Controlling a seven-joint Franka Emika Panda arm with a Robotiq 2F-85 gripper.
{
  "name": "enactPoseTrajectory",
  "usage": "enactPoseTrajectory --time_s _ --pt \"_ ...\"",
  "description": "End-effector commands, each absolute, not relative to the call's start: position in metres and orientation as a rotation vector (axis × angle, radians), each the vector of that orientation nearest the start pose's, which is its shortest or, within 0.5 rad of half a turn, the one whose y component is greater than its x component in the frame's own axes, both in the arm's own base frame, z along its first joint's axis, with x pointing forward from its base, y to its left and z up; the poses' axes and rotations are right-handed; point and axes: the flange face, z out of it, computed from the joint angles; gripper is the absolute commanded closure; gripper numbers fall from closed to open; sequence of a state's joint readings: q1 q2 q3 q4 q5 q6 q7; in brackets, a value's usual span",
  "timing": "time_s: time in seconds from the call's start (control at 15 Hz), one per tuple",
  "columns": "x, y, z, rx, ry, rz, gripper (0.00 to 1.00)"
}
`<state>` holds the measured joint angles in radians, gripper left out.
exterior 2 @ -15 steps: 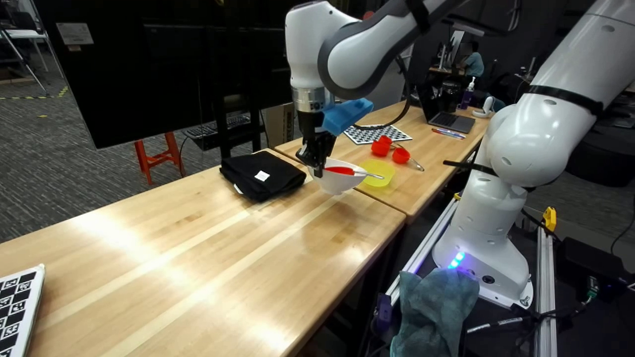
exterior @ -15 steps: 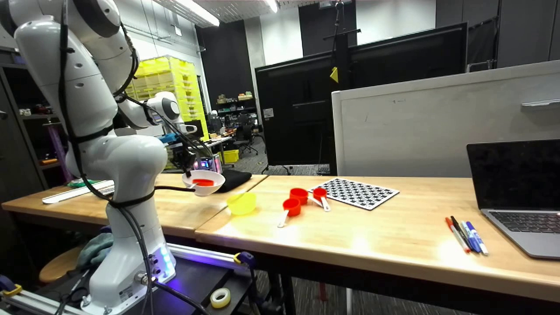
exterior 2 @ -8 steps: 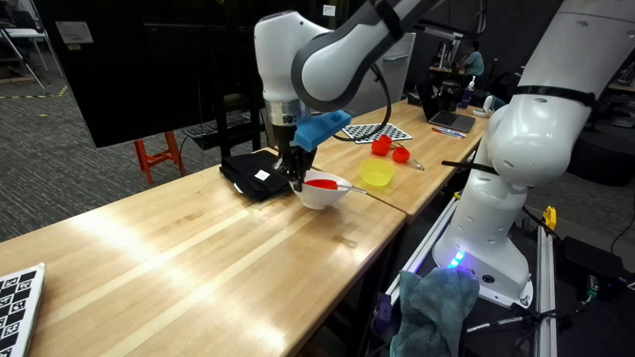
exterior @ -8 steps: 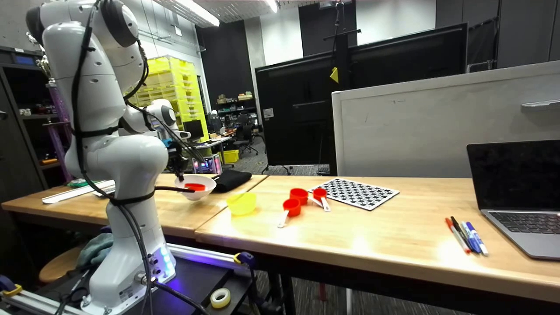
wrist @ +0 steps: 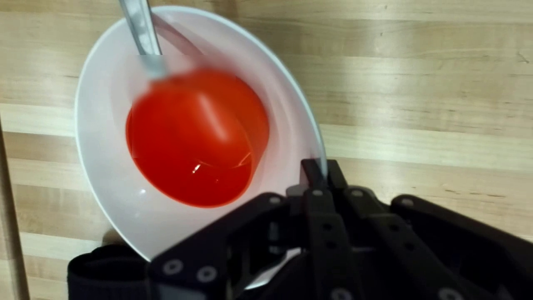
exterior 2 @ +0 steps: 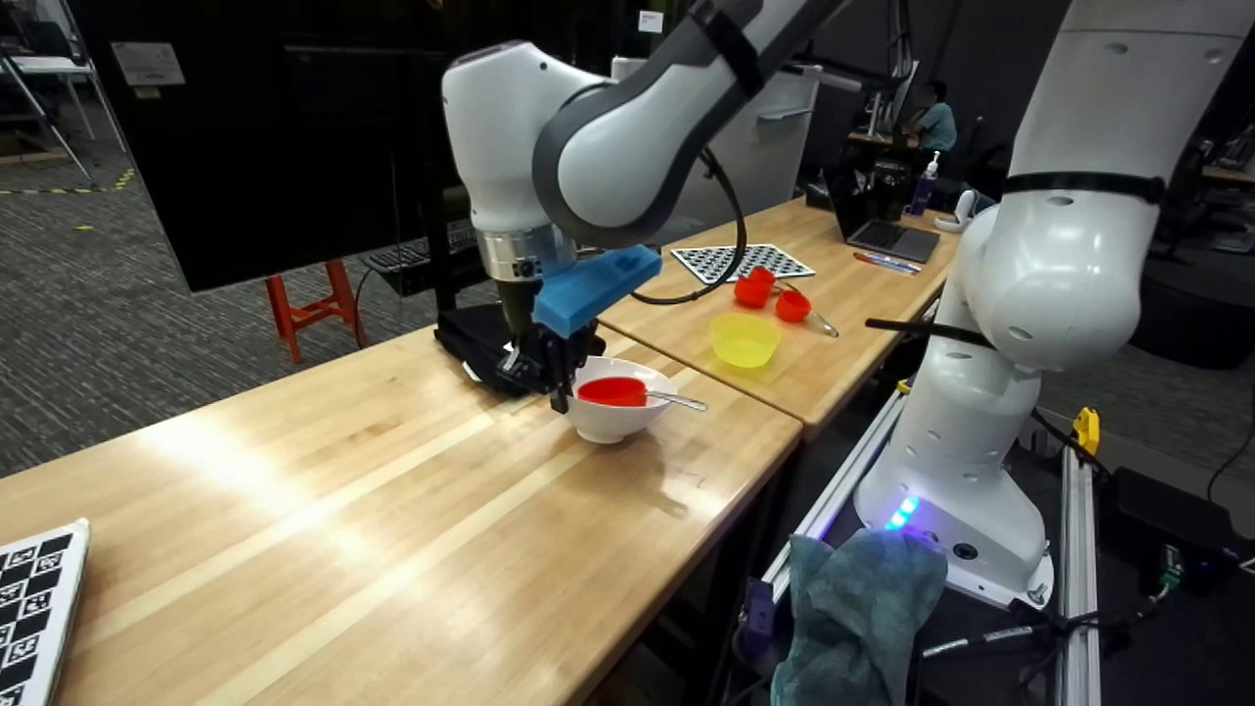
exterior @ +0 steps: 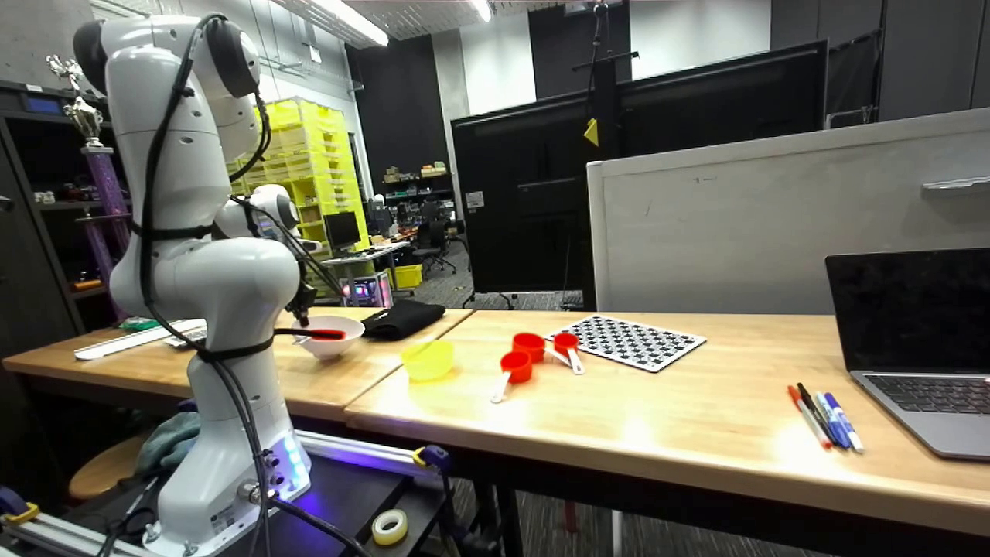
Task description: Move the white bowl to the left.
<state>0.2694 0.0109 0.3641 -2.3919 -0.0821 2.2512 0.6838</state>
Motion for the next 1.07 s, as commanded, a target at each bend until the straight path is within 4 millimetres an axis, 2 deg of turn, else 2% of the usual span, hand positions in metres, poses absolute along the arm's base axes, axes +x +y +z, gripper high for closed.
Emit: enactPoseTrajectory --time_s 0.0,0.2,0.73,1.0 --pt "0.389 0.289 0.297 -3.282 -0.019 0.147 0.70" --pt "0.389 0.289 0.294 -3.277 -0.038 0.153 0.54" --pt "0.393 0.285 0.292 -3.270 -0.066 0.150 0.01" --pt "0.398 0.280 0.304 -3.231 -0.130 0.046 0.00"
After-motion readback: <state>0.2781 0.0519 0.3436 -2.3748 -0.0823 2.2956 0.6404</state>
